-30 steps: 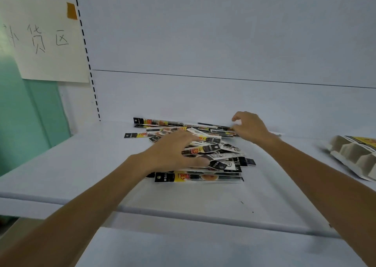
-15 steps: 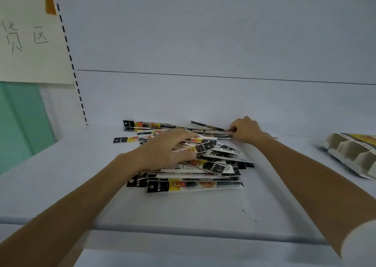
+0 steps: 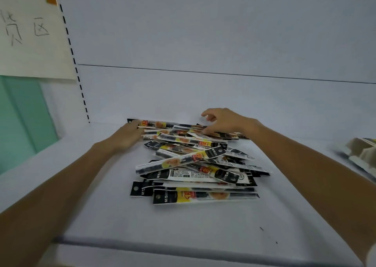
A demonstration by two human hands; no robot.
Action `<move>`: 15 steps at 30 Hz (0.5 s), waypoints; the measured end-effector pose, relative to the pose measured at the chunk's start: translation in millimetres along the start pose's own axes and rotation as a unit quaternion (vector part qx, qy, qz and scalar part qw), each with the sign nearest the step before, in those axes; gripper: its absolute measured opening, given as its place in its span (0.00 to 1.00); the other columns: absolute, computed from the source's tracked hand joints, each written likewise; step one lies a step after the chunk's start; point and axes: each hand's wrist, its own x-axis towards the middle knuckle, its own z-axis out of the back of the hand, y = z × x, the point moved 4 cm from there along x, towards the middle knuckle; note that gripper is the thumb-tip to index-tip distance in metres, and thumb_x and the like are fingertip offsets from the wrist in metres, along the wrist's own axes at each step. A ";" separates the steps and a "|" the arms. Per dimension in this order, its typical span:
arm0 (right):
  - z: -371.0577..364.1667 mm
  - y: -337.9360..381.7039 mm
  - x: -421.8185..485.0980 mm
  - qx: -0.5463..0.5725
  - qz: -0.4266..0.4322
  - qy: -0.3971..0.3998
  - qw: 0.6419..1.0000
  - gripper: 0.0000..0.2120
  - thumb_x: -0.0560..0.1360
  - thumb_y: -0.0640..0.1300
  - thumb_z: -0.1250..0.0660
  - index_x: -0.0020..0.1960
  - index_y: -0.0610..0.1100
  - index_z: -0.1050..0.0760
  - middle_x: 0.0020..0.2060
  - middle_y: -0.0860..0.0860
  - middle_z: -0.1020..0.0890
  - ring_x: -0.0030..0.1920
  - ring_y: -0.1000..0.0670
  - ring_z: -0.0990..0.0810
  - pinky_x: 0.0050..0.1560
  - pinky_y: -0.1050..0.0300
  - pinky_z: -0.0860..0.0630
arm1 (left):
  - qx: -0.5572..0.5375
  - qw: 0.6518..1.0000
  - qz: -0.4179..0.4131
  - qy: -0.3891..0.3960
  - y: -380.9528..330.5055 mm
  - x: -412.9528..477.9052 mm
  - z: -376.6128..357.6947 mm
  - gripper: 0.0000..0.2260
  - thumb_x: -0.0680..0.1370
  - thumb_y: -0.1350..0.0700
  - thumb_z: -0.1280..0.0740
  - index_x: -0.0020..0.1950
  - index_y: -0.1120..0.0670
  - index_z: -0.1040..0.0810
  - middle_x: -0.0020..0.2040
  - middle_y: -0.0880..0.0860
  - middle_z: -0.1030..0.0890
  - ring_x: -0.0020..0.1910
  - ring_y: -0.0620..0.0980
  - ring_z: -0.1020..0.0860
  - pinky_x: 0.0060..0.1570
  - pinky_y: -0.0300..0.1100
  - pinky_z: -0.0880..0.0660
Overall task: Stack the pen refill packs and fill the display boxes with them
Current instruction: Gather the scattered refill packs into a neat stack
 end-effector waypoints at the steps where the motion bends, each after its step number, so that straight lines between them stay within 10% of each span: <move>1: -0.7 -2.3 0.6 -0.035 -0.017 0.034 0.999 0.32 0.72 0.54 0.31 0.71 0.45 0.38 0.66 0.46 0.30 0.64 0.47 0.30 0.62 0.54 0.33 | -0.007 1.000 -0.005 -0.016 0.0 3.4 3.0 0.14 0.79 0.60 0.46 0.64 0.59 0.31 0.60 0.59 0.27 0.56 0.56 0.28 0.50 0.45 0.34; 4: -0.4 -10.4 2.2 -0.072 -0.050 0.081 0.993 0.36 0.72 0.58 0.32 0.73 0.44 0.41 0.70 0.47 0.34 0.68 0.46 0.34 0.66 0.52 0.36 | 0.017 0.999 0.005 -0.035 3.0 9.6 11.2 0.16 0.77 0.64 0.43 0.65 0.60 0.32 0.54 0.54 0.29 0.50 0.52 0.31 0.39 0.39 0.35; 9: -7.8 -16.0 5.9 -0.024 -0.060 0.110 0.992 0.41 0.70 0.63 0.34 0.74 0.47 0.45 0.72 0.49 0.36 0.70 0.47 0.36 0.70 0.48 0.39 | 0.092 0.996 0.012 -0.001 18.3 19.9 15.6 0.20 0.75 0.63 0.40 0.68 0.60 0.35 0.67 0.59 0.33 0.64 0.57 0.32 0.61 0.47 0.34; 15: -18.7 -19.1 13.9 -0.034 -0.063 0.145 0.987 0.45 0.61 0.72 0.35 0.69 0.48 0.39 0.63 0.52 0.32 0.64 0.48 0.33 0.64 0.51 0.36 | 0.086 0.996 -0.002 0.000 5.7 25.6 6.4 0.23 0.78 0.58 0.39 0.72 0.58 0.39 0.69 0.59 0.33 0.66 0.57 0.33 0.62 0.45 0.36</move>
